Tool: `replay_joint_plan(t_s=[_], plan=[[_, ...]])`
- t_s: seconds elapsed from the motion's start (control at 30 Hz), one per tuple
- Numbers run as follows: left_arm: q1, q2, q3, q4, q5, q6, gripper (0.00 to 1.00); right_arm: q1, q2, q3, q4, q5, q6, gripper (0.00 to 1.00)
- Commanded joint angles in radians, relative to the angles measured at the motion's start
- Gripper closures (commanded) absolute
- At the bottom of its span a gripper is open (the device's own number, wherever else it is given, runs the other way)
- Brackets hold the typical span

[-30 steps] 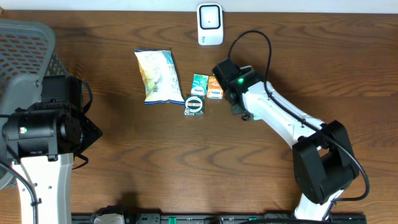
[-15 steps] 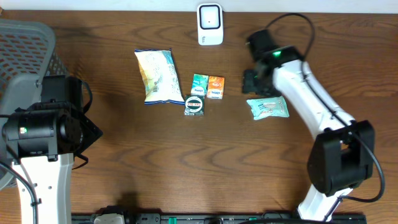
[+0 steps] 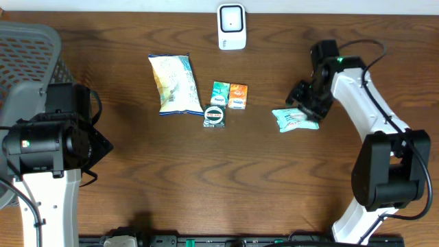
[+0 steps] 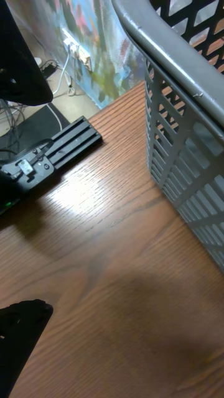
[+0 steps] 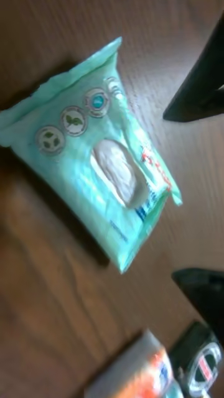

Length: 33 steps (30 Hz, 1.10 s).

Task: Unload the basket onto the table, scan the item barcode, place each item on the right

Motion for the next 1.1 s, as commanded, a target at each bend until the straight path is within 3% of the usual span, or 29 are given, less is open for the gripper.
replay_joint_plan(t_s=[0.0,0.23,0.5,0.57,0.67,0.7,0.93,1.07], plan=[[0.004,-0.004,0.001,-0.006,-0.003,-0.013,0.02,0.010,-0.004,-0.063,0.041,0.020,0.107,0.29],[0.004,-0.004,0.001,-0.006,-0.003,-0.013,0.02,0.010,-0.004,-0.151,0.134,0.081,0.244,0.34],[0.004,-0.004,0.001,-0.006,-0.003,-0.013,0.02,0.019,-0.004,-0.256,0.317,0.080,0.282,0.42],[0.004,-0.004,0.001,-0.006,-0.003,-0.013,0.02,0.019,-0.004,-0.267,0.333,0.080,0.281,0.57],[0.004,-0.004,0.001,-0.006,-0.003,-0.013,0.02,0.019,-0.004,-0.267,0.333,0.079,0.229,0.92],[0.004,-0.004,0.001,-0.006,-0.003,-0.013,0.02,0.019,-0.004,-0.267,0.332,0.076,0.206,0.99],[0.004,-0.004,0.001,-0.006,-0.003,-0.013,0.02,0.019,-0.005,-0.221,0.310,-0.019,0.053,0.99],[0.004,-0.004,0.001,-0.006,-0.003,-0.013,0.02,0.019,-0.005,-0.112,0.200,-0.117,-0.105,0.99]])
